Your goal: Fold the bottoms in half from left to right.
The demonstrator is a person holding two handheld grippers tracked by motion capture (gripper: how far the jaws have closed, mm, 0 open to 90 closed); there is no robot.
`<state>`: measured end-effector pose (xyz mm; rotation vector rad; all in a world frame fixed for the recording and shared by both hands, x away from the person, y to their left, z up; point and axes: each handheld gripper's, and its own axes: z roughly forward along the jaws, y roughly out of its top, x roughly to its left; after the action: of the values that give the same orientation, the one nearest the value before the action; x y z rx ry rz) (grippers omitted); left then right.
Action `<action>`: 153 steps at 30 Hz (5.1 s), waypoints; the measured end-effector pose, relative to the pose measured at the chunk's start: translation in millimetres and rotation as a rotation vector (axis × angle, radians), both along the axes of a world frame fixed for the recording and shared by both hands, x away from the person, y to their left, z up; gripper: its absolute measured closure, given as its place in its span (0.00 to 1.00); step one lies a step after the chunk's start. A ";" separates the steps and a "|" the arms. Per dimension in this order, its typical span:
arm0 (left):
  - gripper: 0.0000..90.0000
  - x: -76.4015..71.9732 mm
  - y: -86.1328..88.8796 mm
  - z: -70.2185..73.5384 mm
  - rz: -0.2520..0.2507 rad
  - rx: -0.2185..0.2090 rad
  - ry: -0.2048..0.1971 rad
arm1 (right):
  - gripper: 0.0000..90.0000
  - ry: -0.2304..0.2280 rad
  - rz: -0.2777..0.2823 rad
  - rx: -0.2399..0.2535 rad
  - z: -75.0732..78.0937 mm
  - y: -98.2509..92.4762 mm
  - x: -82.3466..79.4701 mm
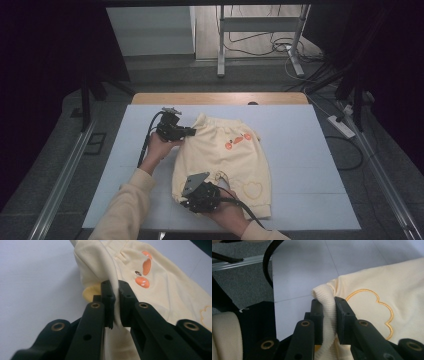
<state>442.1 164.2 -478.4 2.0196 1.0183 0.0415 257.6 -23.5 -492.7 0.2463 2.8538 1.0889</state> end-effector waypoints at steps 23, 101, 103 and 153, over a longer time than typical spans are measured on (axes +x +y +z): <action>0.93 -7.3 17.3 23.7 0.010 -0.055 -0.020 | 0.86 -0.025 0.026 0.086 20.7 2.2 -2.0; 0.93 0.9 -9.5 22.8 -0.010 -0.099 -0.021 | 0.88 -0.013 -0.092 0.079 25.0 -66.8 -3.6; 0.93 0.5 -11.1 23.1 -0.010 -0.101 -0.022 | 0.88 -0.015 -0.094 0.079 26.5 -69.0 -5.0; 0.92 10.1 -51.2 16.3 -0.032 -0.116 0.009 | 0.90 -0.022 -0.184 0.117 32.5 -123.0 -11.3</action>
<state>452.2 113.0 -462.1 1.9319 0.9718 -0.0427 246.2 -146.5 -460.2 0.4911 2.6866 1.2128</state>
